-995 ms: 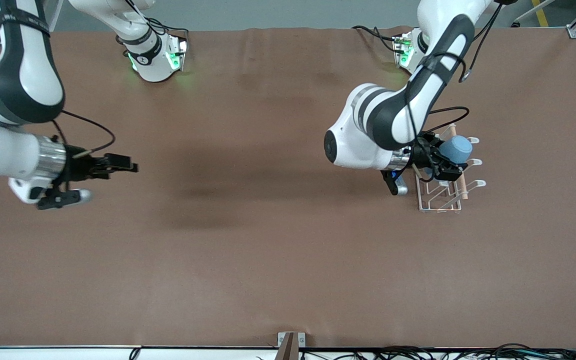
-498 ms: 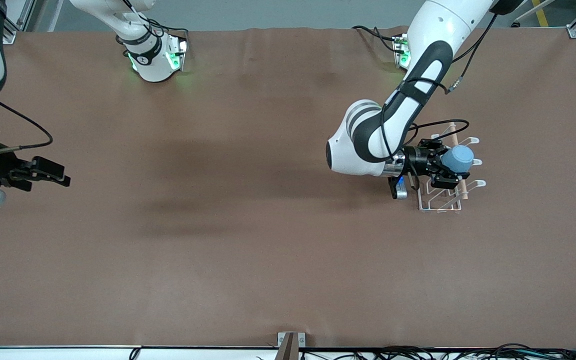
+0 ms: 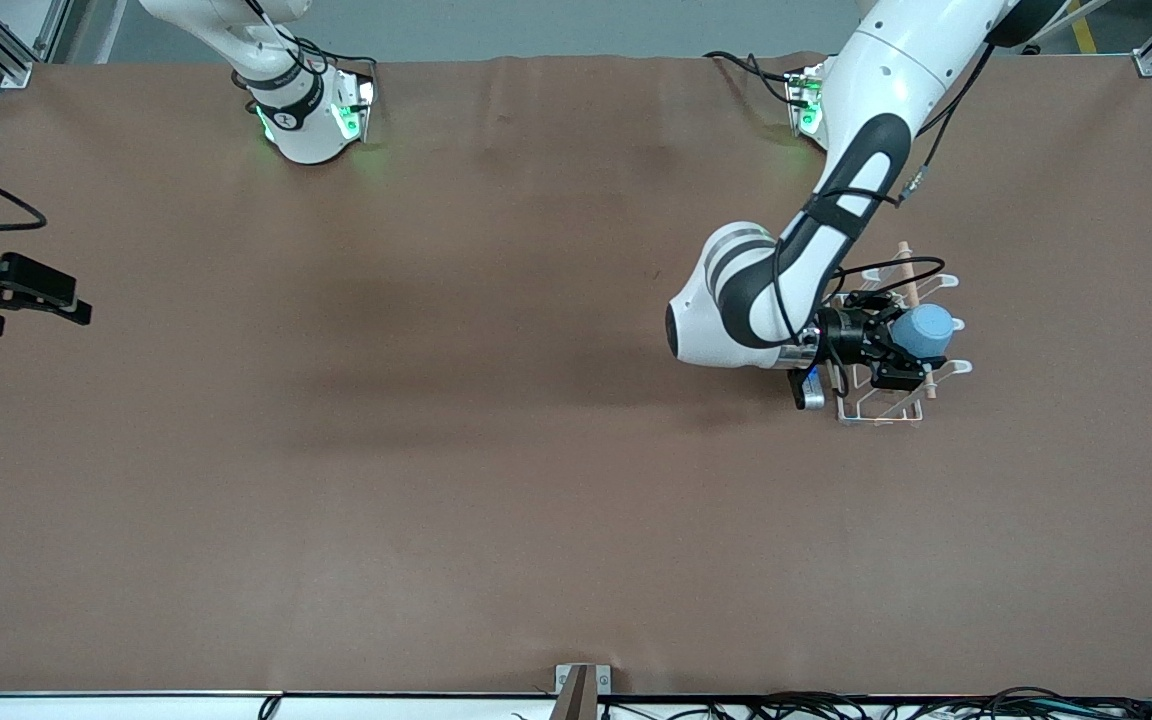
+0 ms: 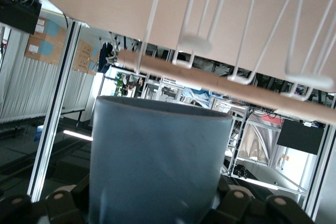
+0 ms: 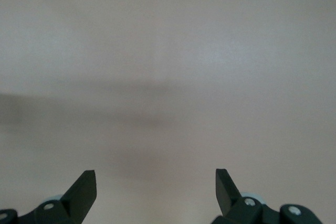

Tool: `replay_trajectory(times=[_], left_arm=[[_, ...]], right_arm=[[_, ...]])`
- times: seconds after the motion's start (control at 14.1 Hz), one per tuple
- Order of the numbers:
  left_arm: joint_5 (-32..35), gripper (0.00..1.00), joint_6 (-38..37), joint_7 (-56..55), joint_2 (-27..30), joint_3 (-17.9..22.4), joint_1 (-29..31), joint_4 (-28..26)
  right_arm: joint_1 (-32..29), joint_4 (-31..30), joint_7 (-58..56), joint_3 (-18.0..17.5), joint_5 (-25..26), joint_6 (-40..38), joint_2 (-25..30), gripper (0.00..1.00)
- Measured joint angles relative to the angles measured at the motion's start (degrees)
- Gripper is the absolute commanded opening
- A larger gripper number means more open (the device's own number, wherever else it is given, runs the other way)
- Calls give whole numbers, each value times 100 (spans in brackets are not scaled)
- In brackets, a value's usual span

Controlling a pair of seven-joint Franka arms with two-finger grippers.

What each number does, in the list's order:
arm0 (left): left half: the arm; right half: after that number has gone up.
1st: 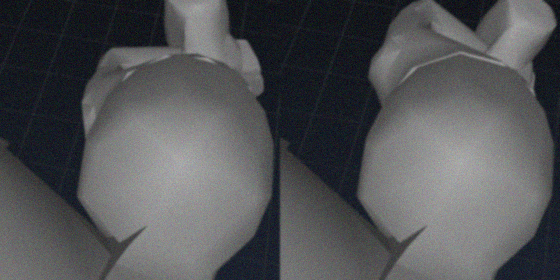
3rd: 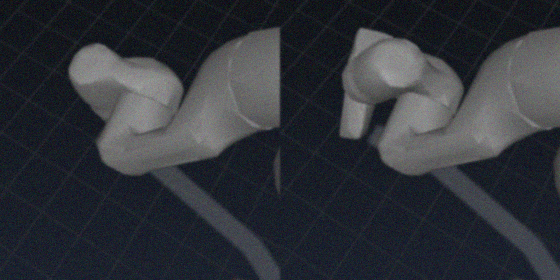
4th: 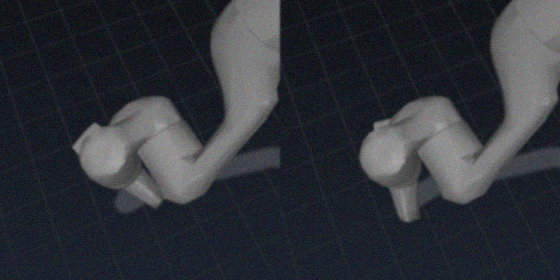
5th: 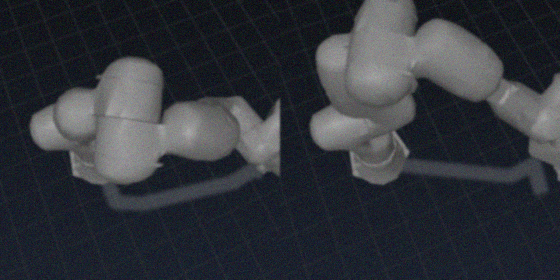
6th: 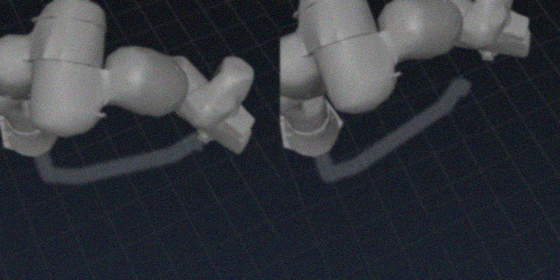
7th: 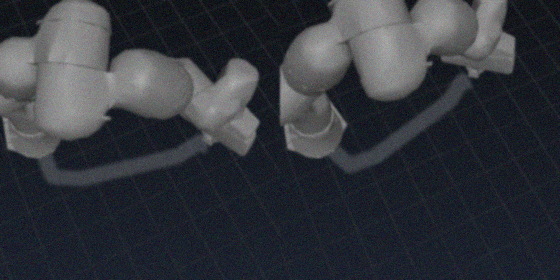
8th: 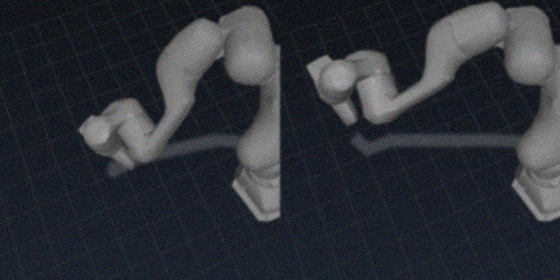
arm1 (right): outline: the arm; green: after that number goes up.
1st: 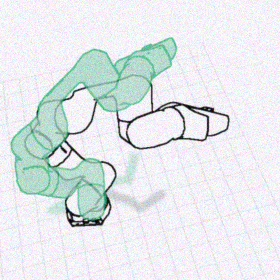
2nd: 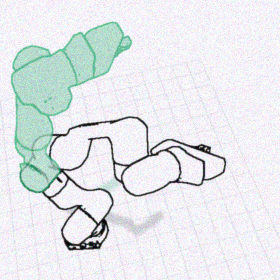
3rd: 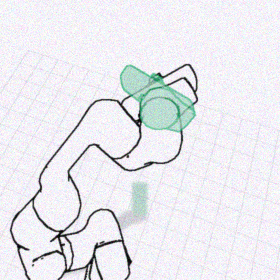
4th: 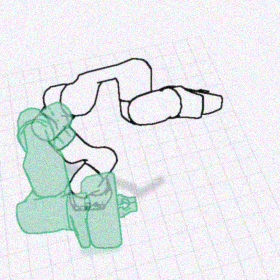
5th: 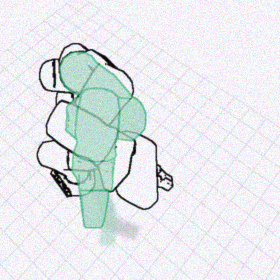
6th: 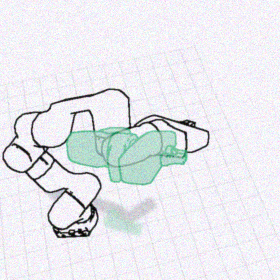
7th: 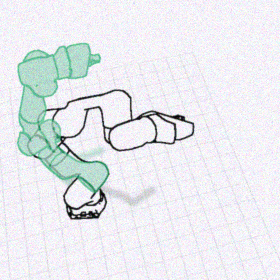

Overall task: Hang cup on cup holder
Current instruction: 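Lower the cup onto the holder's hook with the left gripper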

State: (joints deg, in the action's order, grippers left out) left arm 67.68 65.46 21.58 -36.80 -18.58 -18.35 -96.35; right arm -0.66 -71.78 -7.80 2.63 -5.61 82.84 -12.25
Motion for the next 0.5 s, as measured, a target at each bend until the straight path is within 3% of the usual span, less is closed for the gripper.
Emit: replay_trajectory(times=[0.28, 0.5], left_arm=[[0, 36, 135, -24, -239, -21, 10, 104], [1, 36, 198, -25, -364, -39, -3, 173]], right_arm=[[9, -123, -3, -6, 200, -11, 170, 100], [10, -1123, 1, -5, 247, 701, 721, 100]])
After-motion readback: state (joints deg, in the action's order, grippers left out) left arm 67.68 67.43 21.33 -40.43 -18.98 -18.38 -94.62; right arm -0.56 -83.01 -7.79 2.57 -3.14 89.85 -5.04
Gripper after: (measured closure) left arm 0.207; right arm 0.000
